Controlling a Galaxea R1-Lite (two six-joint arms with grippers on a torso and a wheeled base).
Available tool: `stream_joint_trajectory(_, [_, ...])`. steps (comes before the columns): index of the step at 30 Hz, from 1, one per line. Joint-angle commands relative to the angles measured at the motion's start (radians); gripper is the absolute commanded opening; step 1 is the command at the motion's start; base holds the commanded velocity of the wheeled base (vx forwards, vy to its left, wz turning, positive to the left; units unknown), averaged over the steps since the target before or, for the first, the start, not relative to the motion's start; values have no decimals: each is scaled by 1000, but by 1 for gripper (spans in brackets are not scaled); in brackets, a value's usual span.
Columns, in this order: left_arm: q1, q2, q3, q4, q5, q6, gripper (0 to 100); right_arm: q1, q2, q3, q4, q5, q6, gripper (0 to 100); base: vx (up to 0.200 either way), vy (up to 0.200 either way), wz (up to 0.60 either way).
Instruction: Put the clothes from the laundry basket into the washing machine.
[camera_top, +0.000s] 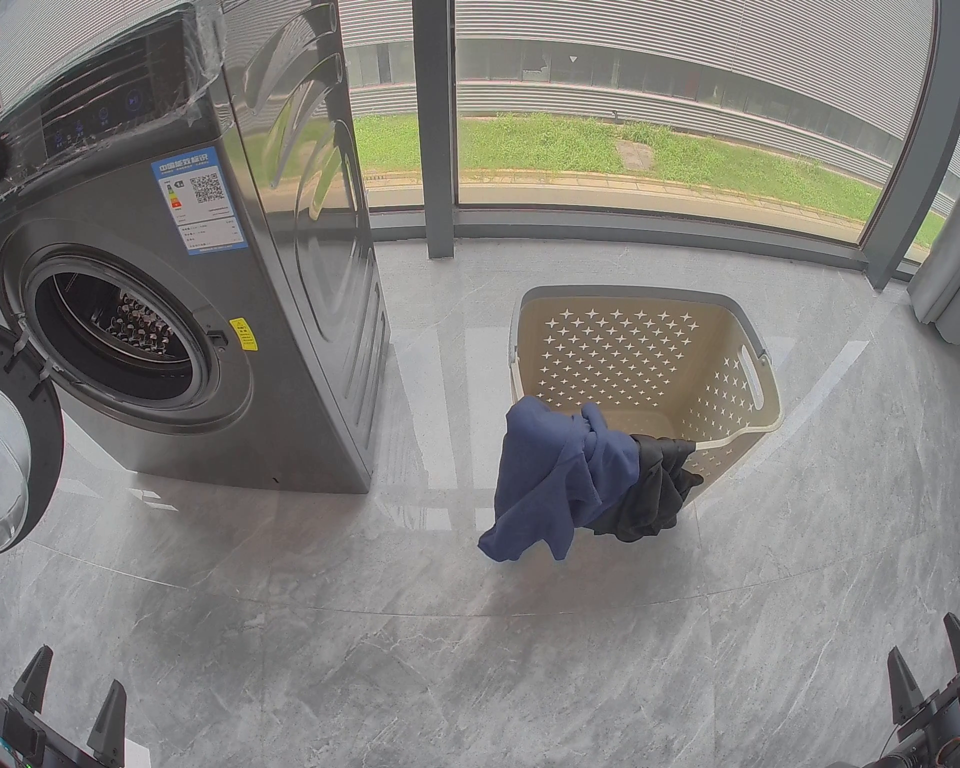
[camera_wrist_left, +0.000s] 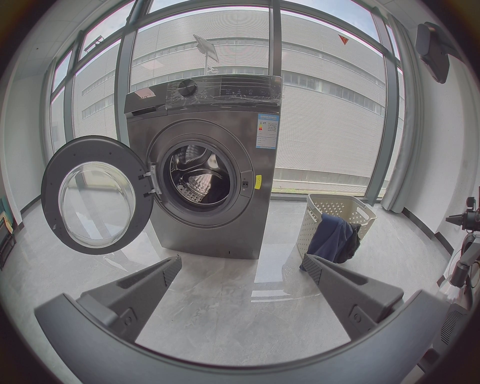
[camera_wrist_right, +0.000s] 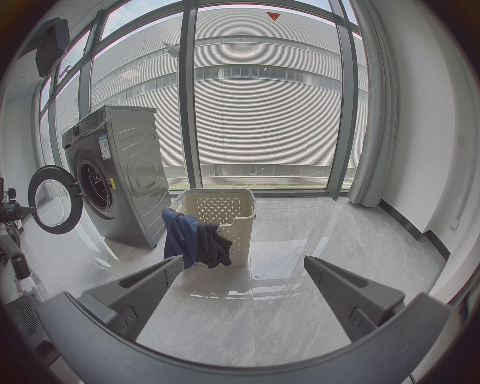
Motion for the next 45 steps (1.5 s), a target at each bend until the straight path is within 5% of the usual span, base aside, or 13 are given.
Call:
stream_joint_trajectory(1, [0, -13, 16, 0, 0, 0, 100, 0, -15, 18, 0, 0, 0, 100, 200, 0, 0])
stream_joint_trajectory(9, [0, -13, 16, 0, 0, -1, 100, 0, -15, 18, 0, 0, 0, 100, 200, 0, 0])
stream_joint_trajectory(45, [0, -13, 16, 0, 0, -3, 100, 0, -15, 18, 0, 0, 0, 100, 0, -33, 0])
